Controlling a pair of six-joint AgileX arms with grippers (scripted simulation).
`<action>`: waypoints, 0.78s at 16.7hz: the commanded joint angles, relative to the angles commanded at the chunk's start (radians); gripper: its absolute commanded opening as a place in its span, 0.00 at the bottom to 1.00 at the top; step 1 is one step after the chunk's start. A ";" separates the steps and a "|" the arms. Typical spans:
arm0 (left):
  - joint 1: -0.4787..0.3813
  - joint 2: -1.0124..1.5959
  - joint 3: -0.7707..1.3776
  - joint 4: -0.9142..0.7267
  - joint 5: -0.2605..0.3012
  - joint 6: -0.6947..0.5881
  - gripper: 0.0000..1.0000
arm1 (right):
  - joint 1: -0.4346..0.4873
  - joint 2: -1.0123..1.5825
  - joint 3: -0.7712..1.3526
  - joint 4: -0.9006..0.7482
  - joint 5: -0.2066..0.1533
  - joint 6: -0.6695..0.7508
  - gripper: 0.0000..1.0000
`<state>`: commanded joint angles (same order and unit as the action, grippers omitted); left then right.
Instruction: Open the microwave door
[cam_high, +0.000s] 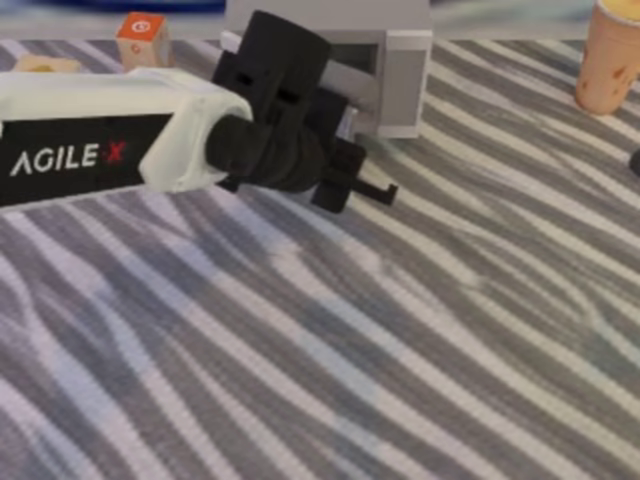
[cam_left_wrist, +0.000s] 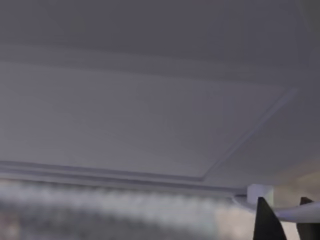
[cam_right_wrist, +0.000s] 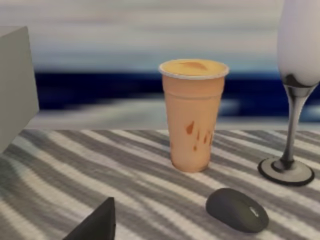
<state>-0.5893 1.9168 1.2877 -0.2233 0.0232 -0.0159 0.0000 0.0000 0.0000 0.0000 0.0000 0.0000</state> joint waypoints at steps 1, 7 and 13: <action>0.004 -0.002 -0.006 0.000 0.005 0.008 0.00 | 0.000 0.000 0.000 0.000 0.000 0.000 1.00; 0.005 -0.002 -0.007 0.000 0.005 0.009 0.00 | 0.000 0.000 0.000 0.000 0.000 0.000 1.00; 0.005 -0.002 -0.007 0.000 0.005 0.009 0.00 | 0.000 0.000 0.000 0.000 0.000 0.000 1.00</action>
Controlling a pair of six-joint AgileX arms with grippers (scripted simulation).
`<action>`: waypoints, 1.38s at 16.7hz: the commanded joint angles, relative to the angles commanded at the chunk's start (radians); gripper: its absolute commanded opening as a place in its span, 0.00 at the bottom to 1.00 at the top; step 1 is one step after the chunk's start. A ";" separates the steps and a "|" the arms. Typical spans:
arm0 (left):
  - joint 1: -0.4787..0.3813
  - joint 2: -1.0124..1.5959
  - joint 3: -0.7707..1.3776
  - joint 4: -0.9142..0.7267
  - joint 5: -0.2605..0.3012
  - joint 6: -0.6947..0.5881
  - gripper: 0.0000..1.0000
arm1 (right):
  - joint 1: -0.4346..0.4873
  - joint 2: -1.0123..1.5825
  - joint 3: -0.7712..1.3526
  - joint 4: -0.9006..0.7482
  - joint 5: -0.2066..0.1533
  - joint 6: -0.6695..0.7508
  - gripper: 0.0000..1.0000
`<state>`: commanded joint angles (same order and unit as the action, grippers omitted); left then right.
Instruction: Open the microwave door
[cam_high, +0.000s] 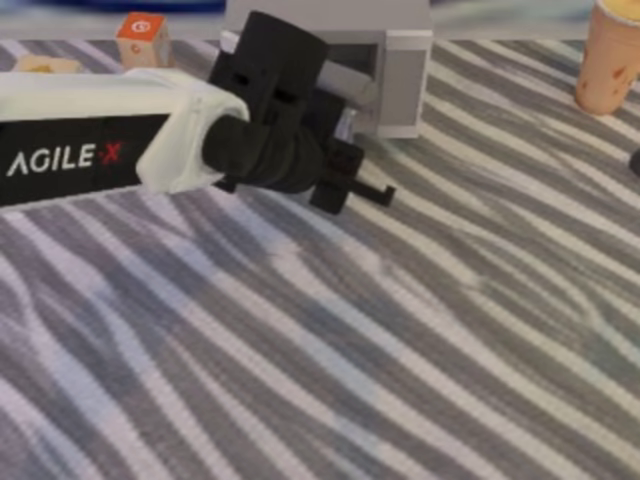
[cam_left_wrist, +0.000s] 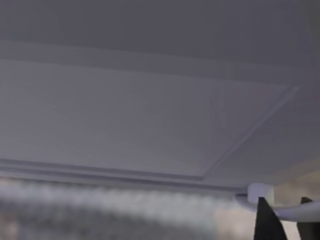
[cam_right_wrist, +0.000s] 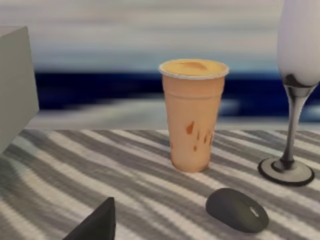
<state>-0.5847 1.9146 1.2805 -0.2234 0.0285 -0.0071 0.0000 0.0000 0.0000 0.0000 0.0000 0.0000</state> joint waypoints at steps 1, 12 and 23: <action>0.000 0.000 0.000 0.000 0.000 0.000 0.00 | 0.000 0.000 0.000 0.000 0.000 0.000 1.00; 0.000 0.000 0.000 0.000 0.000 0.000 0.00 | 0.000 0.000 0.000 0.000 0.000 0.000 1.00; 0.019 -0.022 -0.029 0.005 0.042 0.049 0.00 | 0.000 0.000 0.000 0.000 0.000 0.000 1.00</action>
